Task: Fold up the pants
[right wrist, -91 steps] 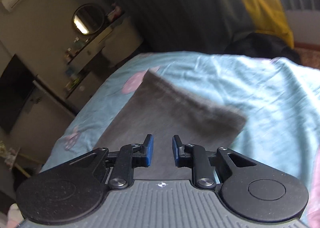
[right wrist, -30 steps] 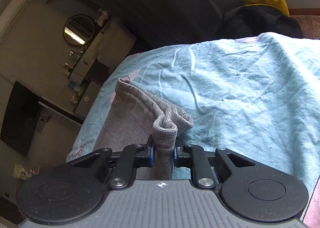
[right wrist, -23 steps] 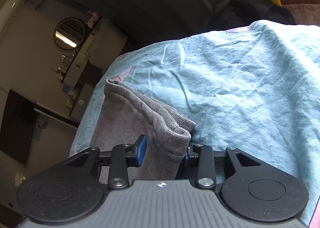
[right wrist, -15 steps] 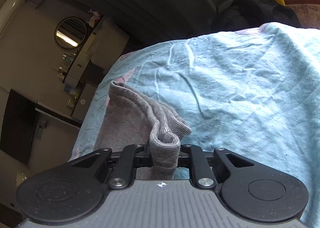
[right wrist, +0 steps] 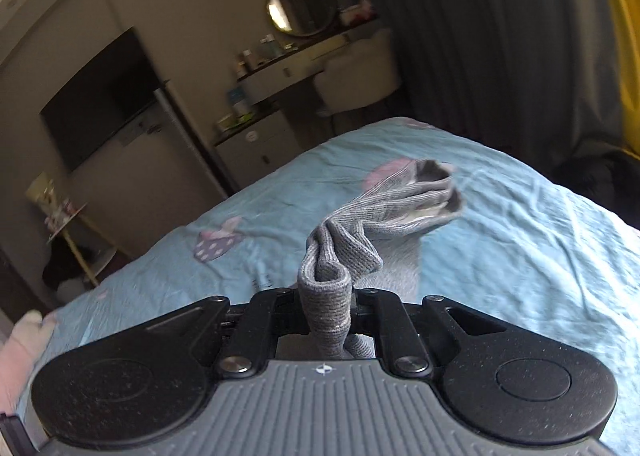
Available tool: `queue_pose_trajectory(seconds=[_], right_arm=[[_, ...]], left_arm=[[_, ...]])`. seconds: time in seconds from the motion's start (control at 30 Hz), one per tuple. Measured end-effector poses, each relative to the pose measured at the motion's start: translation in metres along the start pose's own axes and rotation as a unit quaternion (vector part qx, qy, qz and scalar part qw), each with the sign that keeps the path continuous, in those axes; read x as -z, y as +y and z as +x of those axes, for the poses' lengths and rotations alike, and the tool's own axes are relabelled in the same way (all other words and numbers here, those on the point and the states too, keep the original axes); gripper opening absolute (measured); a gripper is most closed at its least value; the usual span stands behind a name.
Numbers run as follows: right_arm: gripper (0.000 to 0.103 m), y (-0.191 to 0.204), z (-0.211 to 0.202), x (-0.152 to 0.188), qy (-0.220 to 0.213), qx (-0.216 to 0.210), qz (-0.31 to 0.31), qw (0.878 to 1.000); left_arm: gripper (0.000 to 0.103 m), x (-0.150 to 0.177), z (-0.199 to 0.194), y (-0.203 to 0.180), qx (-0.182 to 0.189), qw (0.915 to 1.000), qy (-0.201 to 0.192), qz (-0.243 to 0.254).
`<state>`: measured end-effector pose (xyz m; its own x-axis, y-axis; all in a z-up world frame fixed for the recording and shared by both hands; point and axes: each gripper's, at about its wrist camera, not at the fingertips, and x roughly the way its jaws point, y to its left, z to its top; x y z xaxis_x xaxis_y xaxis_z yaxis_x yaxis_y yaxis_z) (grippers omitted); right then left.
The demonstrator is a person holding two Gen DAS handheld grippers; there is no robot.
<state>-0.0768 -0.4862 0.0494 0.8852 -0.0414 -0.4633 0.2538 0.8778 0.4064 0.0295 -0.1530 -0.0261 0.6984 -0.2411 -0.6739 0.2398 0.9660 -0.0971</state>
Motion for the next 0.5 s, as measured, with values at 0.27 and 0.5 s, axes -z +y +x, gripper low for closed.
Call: queue_pose_trajectory(seconds=[0.27,0.5], right_arm=[[0.012,0.105,0.043,0.078,0.137,-0.067,-0.145,0.978],[0.039,0.108,0.019,0.092,0.183,-0.116,-0.128,0.968]], left_arm=[[0.094,-0.006,-0.007,0.017,0.011,0.999,-0.017,-0.04],[0.094,-0.009,-0.007,0.031,0.026,0.9964,-0.016,-0.079]])
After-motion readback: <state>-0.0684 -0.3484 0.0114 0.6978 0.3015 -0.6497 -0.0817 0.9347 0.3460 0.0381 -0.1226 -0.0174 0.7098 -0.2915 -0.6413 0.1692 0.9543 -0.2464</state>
